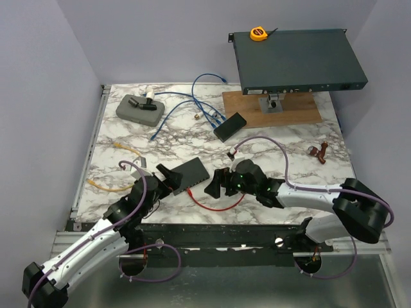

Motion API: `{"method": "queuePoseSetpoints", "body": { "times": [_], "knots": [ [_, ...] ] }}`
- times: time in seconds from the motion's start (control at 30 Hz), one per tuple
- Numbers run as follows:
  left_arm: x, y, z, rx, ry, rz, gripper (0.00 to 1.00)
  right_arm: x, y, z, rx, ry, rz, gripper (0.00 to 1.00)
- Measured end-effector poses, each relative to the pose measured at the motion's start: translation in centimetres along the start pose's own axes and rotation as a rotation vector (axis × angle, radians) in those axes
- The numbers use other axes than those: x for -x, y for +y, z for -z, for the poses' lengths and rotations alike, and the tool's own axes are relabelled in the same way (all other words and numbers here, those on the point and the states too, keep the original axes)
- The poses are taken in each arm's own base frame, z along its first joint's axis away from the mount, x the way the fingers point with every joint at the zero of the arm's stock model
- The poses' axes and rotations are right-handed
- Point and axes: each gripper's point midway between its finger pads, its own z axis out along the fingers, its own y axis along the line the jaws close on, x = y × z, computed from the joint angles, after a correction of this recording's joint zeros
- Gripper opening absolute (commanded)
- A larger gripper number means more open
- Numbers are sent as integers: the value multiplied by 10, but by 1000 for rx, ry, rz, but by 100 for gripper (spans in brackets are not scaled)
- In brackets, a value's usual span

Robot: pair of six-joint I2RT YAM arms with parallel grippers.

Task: Pull the plug from the switch port
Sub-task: Move the switch port to the center of the board.

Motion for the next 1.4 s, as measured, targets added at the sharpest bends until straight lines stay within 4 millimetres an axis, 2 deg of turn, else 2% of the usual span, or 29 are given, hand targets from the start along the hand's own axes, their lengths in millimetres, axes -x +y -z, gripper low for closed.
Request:
{"method": "queuePoseSetpoints", "body": {
  "times": [0.13,0.23,0.37,0.6,0.83,1.0,1.4],
  "knots": [
    [-23,22,-7,-14,32,9,81,-12,-7,-17,-14,23,-36,75],
    [-24,30,-13,4,27,31,73,-21,-14,-30,-27,53,-68,64],
    [-21,31,-19,17,20,59,70,-22,-14,-46,3,60,-137,60],
    [-22,45,-28,82,35,80,71,-9,-9,-66,55,34,-226,59],
    [-27,58,-31,137,55,52,72,-8,-9,-67,55,31,-245,59],
    [-40,60,-40,166,128,-5,69,-6,-11,-62,43,20,-244,59],
    [-70,24,-60,61,263,-125,67,-9,-21,-28,2,-10,-227,59]
  ]
}}
